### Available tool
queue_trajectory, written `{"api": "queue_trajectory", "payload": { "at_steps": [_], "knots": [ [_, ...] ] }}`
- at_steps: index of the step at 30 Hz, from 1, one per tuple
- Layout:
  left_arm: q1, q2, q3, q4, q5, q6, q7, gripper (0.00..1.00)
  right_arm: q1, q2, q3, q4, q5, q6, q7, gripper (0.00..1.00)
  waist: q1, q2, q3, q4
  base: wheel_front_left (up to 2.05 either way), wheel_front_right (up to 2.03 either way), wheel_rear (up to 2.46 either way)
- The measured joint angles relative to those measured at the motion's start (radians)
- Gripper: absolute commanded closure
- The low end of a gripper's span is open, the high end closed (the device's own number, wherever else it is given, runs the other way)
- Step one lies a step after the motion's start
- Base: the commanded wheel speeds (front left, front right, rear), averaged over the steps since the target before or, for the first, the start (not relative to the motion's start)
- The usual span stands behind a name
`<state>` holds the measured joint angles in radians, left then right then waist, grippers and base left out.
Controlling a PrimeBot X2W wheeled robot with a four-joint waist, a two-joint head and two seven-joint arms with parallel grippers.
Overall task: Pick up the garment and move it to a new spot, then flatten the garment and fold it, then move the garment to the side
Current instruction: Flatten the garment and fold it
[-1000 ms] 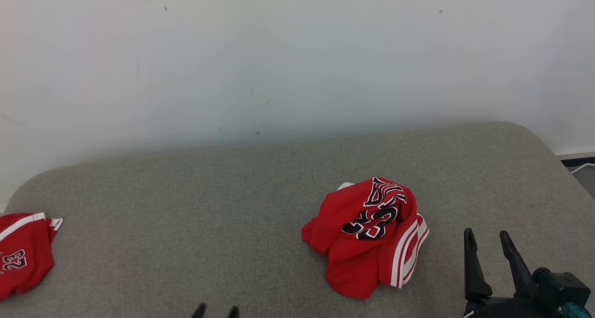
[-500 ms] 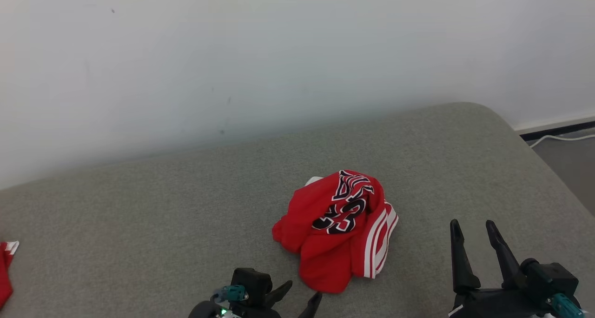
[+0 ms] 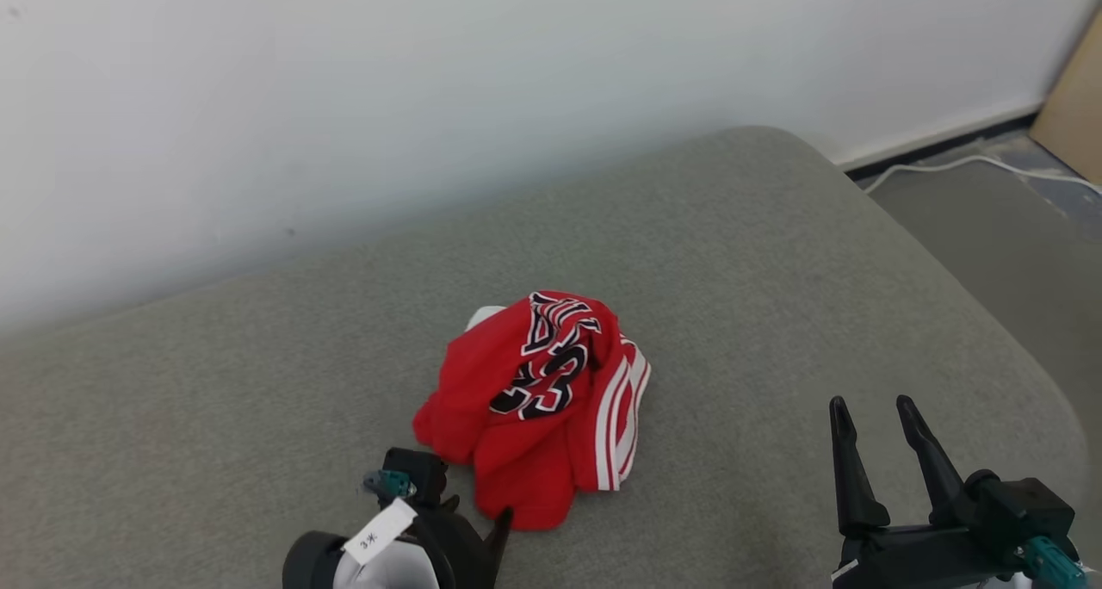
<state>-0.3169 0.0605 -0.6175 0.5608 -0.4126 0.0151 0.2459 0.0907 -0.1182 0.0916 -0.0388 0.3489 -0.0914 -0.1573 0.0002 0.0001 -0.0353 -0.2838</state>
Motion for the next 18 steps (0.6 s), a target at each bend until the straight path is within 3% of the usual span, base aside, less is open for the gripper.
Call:
{"api": "queue_trajectory", "payload": {
  "at_steps": [9,10,11,18],
  "knots": [
    [-0.082,-0.012,0.016,0.106,-0.011,0.011,-0.004,0.00,-0.021,0.002,-0.005,0.000,0.000,0.000,0.000,0.00,0.0000,0.0000,0.051,-0.060,0.00,0.00,0.00],
    [-0.083,-0.012,0.016,0.114,-0.012,0.011,-0.004,0.54,-0.021,0.002,-0.005,0.000,0.000,0.000,0.000,0.00,0.0000,0.0000,0.053,-0.063,0.00,0.00,0.00],
    [-0.083,-0.012,0.017,0.123,-0.017,0.011,-0.010,1.00,-0.021,0.002,-0.006,0.000,0.000,0.000,0.000,0.00,0.0000,0.0000,0.055,-0.064,0.00,0.00,0.00],
    [-0.084,-0.016,0.029,0.143,-0.060,0.002,-0.038,1.00,-0.019,0.002,-0.020,-0.001,0.002,-0.001,-0.001,0.00,-0.0001,-0.0001,0.054,-0.055,0.00,0.00,0.00]
  ]
}}
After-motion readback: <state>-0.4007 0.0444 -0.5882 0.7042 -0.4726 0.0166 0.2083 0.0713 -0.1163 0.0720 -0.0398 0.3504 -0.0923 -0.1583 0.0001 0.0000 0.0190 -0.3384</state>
